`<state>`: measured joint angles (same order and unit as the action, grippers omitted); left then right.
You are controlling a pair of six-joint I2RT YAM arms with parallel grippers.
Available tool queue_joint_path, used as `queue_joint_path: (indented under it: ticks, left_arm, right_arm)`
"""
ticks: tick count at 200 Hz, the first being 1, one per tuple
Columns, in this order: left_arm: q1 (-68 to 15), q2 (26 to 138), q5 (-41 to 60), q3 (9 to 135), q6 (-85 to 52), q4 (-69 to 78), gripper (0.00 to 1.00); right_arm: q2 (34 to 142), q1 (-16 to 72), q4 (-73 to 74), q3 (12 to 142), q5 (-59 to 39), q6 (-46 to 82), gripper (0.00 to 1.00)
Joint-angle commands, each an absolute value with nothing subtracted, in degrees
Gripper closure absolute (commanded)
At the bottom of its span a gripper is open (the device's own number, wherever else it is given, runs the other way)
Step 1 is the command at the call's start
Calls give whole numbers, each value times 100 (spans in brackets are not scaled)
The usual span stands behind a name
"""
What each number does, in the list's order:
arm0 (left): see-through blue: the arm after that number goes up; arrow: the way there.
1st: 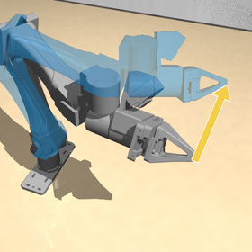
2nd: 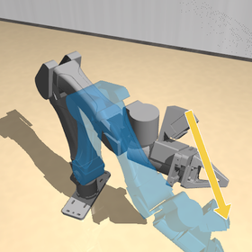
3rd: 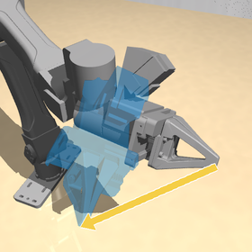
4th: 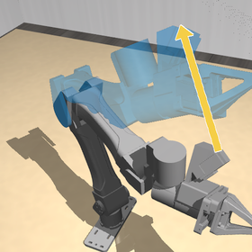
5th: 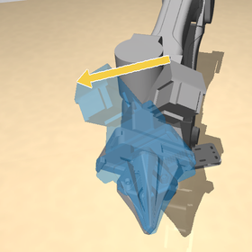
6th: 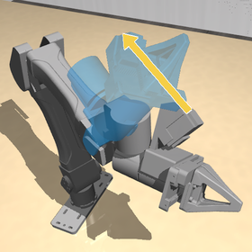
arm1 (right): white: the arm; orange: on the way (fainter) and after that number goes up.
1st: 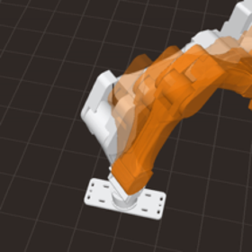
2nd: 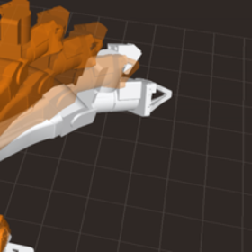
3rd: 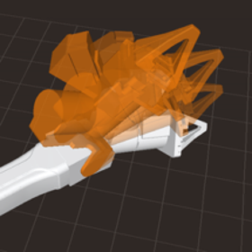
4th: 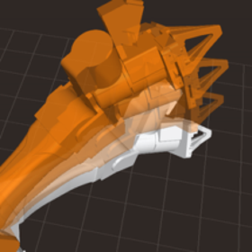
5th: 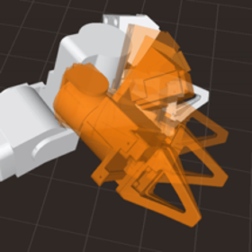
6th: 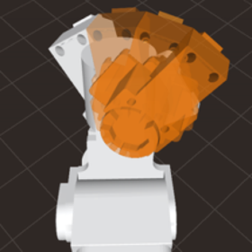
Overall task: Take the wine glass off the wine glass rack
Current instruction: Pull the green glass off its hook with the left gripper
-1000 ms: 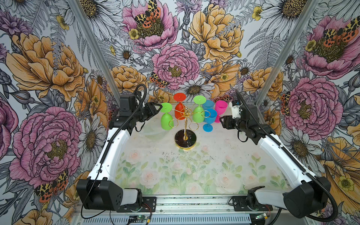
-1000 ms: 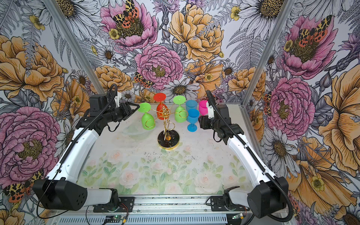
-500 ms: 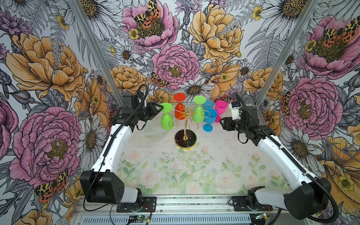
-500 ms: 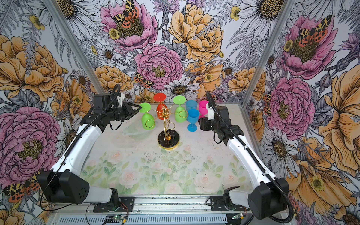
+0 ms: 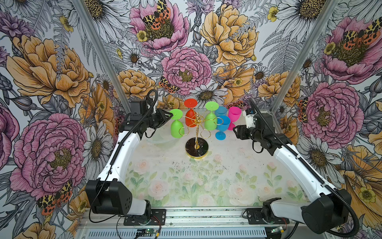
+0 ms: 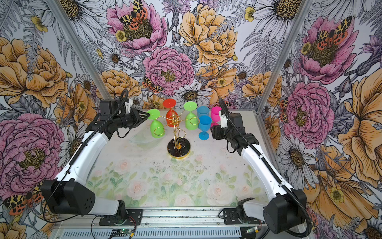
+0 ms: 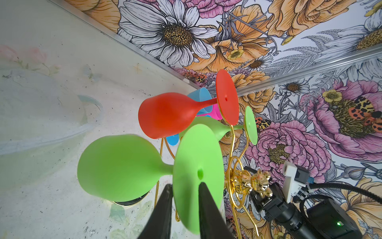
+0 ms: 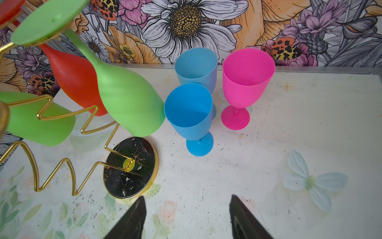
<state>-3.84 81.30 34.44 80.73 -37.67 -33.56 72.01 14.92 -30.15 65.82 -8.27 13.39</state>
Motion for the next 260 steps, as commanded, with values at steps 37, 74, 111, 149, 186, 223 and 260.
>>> queue_joint_path:
  ticks: [37,74,111,149,186,223,260]
  left_arm:
    - [-341,8130,3597,8222,-3915,-3252,86]
    - [-343,8069,3589,8209,-3953,-3252,88]
    - [-342,8007,3638,8226,-3997,-3251,93]
    - [-334,7955,3731,8279,-4080,-3248,97]
    - [-338,7926,3850,8279,-4179,-3249,100]
    - [-341,7901,3987,8262,-4262,-3246,100]
    - [-335,7884,4099,8301,-4298,-3244,100]
  right_arm:
    - [7022,1467,-2927,6548,-844,1297,35]
    - [7035,1465,-2925,6539,-843,1293,35]
    - [7057,1475,-2901,6539,-870,1303,35]
    - [7065,1475,-2892,6530,-879,1296,35]
    - [7063,1474,-2875,6530,-890,1305,35]
    - [7064,1473,-2871,6538,-897,1303,35]
    - [7079,1468,-2860,6530,-905,1318,35]
